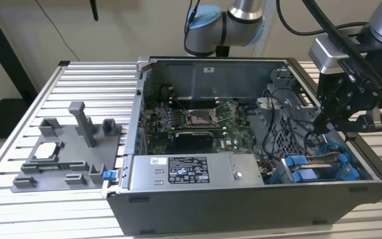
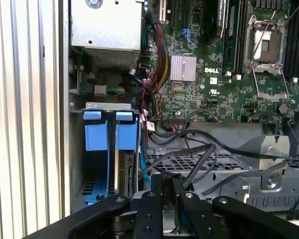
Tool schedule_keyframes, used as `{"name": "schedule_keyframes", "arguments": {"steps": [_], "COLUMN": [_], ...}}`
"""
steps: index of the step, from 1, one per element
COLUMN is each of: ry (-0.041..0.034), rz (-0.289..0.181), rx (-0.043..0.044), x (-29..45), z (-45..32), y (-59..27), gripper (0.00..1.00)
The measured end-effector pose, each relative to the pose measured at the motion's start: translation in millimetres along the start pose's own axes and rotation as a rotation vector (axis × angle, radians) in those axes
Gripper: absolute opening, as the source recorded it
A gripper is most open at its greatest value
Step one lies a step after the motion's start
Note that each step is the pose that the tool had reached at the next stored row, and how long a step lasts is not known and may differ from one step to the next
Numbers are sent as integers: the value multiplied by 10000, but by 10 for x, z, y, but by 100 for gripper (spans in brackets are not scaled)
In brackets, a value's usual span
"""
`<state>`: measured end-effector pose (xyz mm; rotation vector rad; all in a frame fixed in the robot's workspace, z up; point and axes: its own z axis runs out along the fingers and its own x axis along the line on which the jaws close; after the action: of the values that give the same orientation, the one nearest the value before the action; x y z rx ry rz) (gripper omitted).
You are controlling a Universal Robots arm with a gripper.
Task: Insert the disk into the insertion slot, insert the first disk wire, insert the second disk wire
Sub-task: 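Insert the first disk wire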
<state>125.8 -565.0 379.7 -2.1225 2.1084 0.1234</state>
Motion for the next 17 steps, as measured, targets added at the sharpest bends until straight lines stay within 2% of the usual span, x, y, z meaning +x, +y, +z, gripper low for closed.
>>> {"name": "schedule_keyframes", "arguments": {"steps": [4, 10, 12, 14, 17], "ry": [0, -2, -1, -2, 0], "rz": [0, 78, 98, 104, 106], "rx": [-17, -477, -594, -638, -640], "x": [1, 21, 47, 96, 179], "z": [1, 27, 36, 53, 93], "y": [-9, -139, -184, -214, -217], "gripper": [0, 0, 0, 0, 0]}}
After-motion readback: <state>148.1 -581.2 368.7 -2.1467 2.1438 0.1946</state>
